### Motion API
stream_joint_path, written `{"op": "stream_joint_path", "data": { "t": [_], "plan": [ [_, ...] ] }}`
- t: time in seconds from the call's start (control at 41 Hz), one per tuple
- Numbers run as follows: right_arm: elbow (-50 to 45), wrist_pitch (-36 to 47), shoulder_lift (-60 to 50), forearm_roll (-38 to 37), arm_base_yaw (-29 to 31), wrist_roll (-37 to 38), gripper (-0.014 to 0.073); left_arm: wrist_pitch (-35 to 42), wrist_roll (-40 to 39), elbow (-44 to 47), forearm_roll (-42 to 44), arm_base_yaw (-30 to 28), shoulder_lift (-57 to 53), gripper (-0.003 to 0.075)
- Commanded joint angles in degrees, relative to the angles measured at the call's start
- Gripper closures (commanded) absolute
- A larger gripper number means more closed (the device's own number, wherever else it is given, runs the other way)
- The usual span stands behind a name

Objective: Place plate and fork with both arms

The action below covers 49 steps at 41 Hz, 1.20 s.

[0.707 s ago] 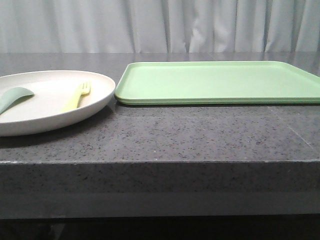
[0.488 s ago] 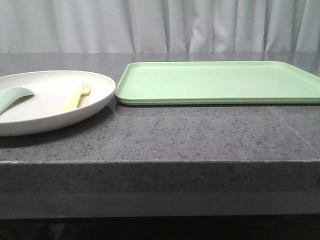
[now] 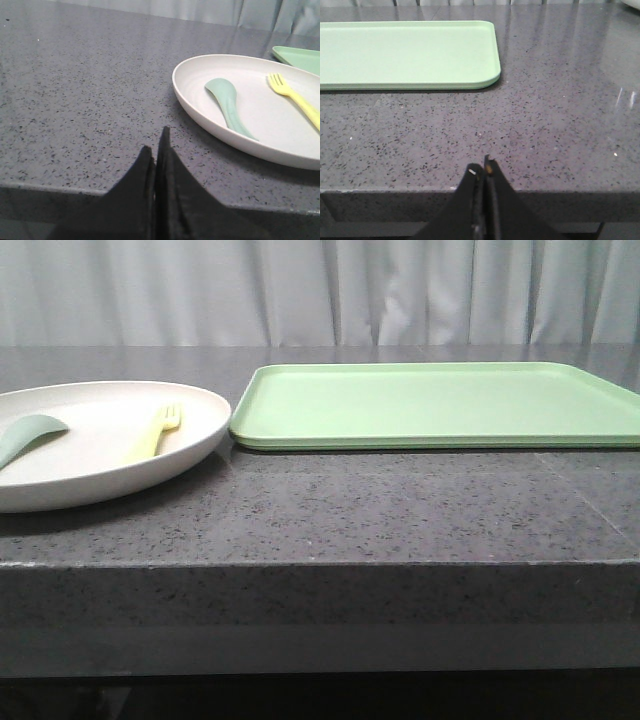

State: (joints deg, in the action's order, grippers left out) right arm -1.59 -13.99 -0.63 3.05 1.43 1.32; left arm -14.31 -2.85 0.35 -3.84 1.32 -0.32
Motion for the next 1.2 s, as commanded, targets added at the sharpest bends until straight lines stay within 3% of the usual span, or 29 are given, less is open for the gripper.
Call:
{"op": "stream_joint_path", "data": {
  "t": [0.0, 0.439, 0.659, 0.854, 1.049, 1.171],
  "plan": [
    [0.2, 4.2, -1.0, -0.1, 0.3, -0.4, 0.0659, 5.0, 0.0, 0.2, -0.3, 0.0, -1.1, 0.0738],
    [0.2, 5.9, -1.0, 0.4, 0.3, -0.3, 0.0659, 5.8, 0.0, 0.2, -0.3, 0.0, -1.1, 0.0738],
    [0.2, 9.7, -1.0, 0.4, 0.2, -0.3, 0.0659, 14.3, 0.0, 0.2, -2.4, 0.0, -1.1, 0.0738],
    [2.0, 15.0, -1.0, 0.4, 0.2, -0.3, 0.0659, 27.0, 0.0, -0.8, -2.4, 0.0, -1.1, 0.0738],
    [11.8, 8.7, -0.5, 0.5, 0.2, -0.2, 0.0659, 20.1, 0.0, -10.9, -2.4, 0.0, 1.3, 0.0738],
    [21.0, 2.0, 3.8, 0.7, 0.2, -0.1, 0.0652, 14.0, 0.0, -19.4, 0.6, 0.0, 8.3, 0.0738]
  ]
}}
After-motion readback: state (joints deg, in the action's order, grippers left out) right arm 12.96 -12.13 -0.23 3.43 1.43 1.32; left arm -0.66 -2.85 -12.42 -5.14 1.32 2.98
